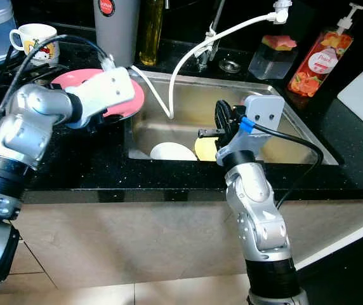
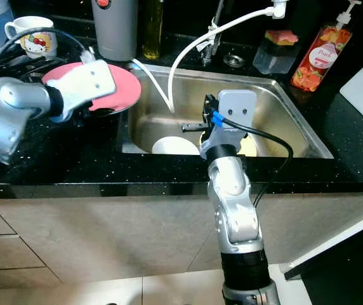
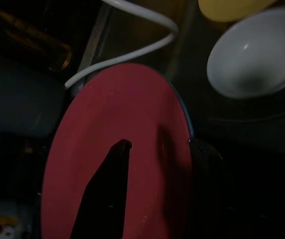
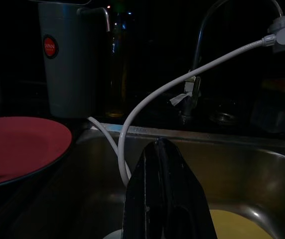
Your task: Kitchen organization
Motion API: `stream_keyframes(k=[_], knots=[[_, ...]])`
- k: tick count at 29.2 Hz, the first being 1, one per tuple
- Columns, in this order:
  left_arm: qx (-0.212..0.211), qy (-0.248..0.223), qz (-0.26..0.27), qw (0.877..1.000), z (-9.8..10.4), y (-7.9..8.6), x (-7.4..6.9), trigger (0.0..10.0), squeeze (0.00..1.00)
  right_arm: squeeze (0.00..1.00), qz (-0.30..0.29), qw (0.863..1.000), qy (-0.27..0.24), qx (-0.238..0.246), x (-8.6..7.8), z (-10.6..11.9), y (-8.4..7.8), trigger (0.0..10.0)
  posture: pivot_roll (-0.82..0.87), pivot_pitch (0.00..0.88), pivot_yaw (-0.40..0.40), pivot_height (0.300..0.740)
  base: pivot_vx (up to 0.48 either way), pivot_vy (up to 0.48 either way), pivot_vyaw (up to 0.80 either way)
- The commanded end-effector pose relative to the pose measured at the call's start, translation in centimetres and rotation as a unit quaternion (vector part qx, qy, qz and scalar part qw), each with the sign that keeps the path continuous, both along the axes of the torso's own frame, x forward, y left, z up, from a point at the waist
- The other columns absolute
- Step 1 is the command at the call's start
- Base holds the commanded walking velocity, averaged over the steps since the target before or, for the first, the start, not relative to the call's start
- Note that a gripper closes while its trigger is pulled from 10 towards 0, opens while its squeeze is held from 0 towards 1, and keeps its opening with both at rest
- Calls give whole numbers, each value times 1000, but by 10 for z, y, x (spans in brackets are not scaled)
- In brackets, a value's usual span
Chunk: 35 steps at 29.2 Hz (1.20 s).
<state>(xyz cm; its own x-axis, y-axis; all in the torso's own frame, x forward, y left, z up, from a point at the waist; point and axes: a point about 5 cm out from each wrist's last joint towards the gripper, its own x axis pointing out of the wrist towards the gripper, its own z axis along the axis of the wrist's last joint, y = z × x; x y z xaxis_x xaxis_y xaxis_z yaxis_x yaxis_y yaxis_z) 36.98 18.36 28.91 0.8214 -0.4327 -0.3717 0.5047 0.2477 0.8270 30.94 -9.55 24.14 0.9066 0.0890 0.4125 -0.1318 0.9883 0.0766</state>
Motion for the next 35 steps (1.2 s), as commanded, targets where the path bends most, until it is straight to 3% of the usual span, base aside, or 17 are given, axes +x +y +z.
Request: stream_keyframes(k=[1,5,11,16,18,24,35], knots=[[29,-14,1,999,2,1,1,10000,0,0,-11,1000,-3,2,-1,2,-6,10000,196,43,-139,740,0,0,0],[50,-49,-13,997,8,-6,0,10000,0,0,-17,1000,-6,-3,0,3,-8,10000,200,50,-134,740,0,0,0],[13,-60,-64,996,22,-17,-11,10000,0,0,-50,999,-17,-5,5,8,-24,10000,199,45,-111,740,0,0,0],[9,-59,-72,996,22,-16,-12,10000,0,0,-61,998,-16,-12,6,7,-31,10000,195,49,-106,740,0,0,0],[11,-53,-45,998,19,-3,-8,10000,0,0,-76,997,-13,-10,7,5,-38,10000,208,44,-68,740,0,0,0],[-4,-52,-32,998,23,2,-5,10000,0,0,-79,997,-8,4,8,0,-33,10000,247,43,-34,740,0,0,0],[12,-24,-40,999,19,5,-6,10000,0,0,-65,998,6,18,8,-10,-20,10000,271,54,-24,740,0,0,0]])
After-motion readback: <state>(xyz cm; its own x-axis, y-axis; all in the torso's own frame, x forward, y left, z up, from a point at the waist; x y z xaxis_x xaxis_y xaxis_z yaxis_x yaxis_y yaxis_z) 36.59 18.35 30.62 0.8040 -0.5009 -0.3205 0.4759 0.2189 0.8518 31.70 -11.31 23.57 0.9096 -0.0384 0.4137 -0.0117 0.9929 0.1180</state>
